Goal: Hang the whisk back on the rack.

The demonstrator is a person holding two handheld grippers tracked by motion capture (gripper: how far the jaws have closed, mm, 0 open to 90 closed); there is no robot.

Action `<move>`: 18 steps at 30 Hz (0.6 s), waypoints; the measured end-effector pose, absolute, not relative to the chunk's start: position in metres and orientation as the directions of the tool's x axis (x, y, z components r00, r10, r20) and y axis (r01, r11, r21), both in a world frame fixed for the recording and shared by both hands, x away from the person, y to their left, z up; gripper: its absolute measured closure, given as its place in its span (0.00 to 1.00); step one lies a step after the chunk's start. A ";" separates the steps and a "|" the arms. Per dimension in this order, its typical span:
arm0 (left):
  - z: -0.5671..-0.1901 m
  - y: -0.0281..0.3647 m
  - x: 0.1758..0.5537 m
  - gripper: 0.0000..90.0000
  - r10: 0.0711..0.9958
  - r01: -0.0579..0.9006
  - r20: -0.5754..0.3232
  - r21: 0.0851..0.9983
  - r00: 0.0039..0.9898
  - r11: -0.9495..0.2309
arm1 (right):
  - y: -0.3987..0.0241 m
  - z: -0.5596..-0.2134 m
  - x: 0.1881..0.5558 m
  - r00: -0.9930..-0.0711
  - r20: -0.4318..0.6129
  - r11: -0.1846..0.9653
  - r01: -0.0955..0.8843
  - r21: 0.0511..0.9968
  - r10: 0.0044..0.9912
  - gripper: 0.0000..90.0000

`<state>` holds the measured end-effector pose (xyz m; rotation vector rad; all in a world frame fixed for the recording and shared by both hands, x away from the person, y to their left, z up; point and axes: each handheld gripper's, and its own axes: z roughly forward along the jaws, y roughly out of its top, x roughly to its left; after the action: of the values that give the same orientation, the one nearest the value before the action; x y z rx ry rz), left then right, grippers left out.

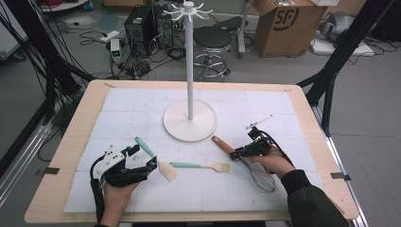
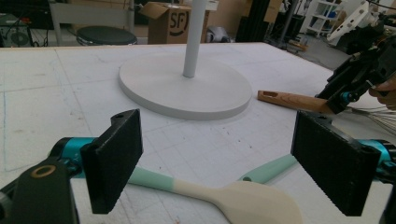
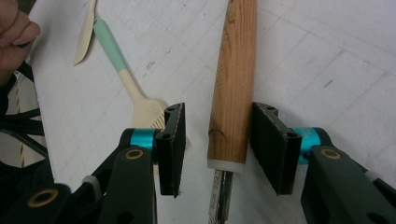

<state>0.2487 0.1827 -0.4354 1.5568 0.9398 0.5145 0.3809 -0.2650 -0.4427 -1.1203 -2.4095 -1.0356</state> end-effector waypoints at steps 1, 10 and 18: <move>-0.435 0.183 0.249 0.19 0.797 0.280 -0.177 0.960 0.578 0.011 | -0.265 -0.443 0.381 -0.656 0.521 0.440 0.754 0.489 0.546 0.61; -0.435 0.181 0.249 0.19 0.795 0.280 -0.174 0.960 0.581 0.005 | -0.260 -0.440 0.378 -0.672 0.458 0.466 0.737 0.489 0.582 0.70; -0.435 0.183 0.249 0.19 0.797 0.280 -0.182 0.960 0.576 0.018 | -0.251 -0.434 0.377 -0.667 0.410 0.500 0.742 0.447 0.622 0.75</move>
<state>0.2491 0.1831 -0.4351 1.5504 0.9424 0.5129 0.3773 -0.2510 -0.4343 -1.1728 -2.5465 -0.9016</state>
